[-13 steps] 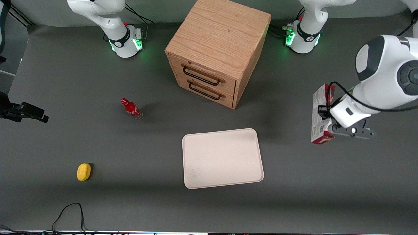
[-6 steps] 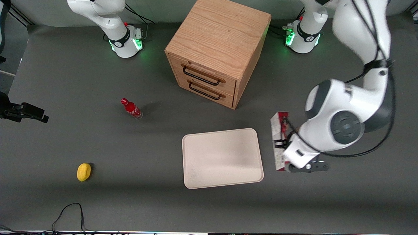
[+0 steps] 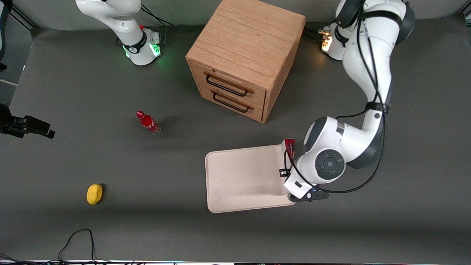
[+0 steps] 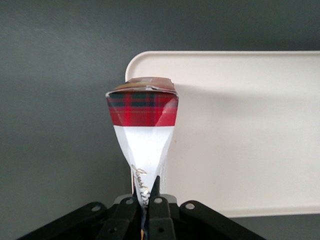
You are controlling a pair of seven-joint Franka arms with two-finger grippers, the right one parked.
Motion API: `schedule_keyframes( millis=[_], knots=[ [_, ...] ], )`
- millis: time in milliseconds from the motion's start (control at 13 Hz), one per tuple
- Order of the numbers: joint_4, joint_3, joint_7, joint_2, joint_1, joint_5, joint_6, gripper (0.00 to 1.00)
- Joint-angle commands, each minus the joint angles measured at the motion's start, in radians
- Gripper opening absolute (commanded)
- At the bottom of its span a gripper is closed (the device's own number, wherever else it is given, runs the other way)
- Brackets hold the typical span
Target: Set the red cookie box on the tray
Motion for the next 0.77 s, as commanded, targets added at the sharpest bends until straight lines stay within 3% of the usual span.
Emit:
schedule_keyframes(
  millis=[0, 154, 231, 308, 385, 692],
  knots=[
    [0.004, 0.013, -0.032, 0.018, -0.027, 0.031, 0.027, 0.00],
    [-0.031, 0.013, -0.038, 0.019, -0.027, 0.031, 0.071, 0.00],
    [-0.040, 0.011, -0.038, 0.018, -0.027, 0.031, 0.084, 0.06],
    [-0.040, 0.013, -0.038, 0.018, -0.027, 0.031, 0.087, 0.37],
    [-0.045, 0.013, -0.035, 0.013, -0.027, 0.048, 0.090, 0.97],
    [-0.091, 0.017, -0.024, -0.129, 0.000, 0.047, 0.050, 1.00]
  ],
)
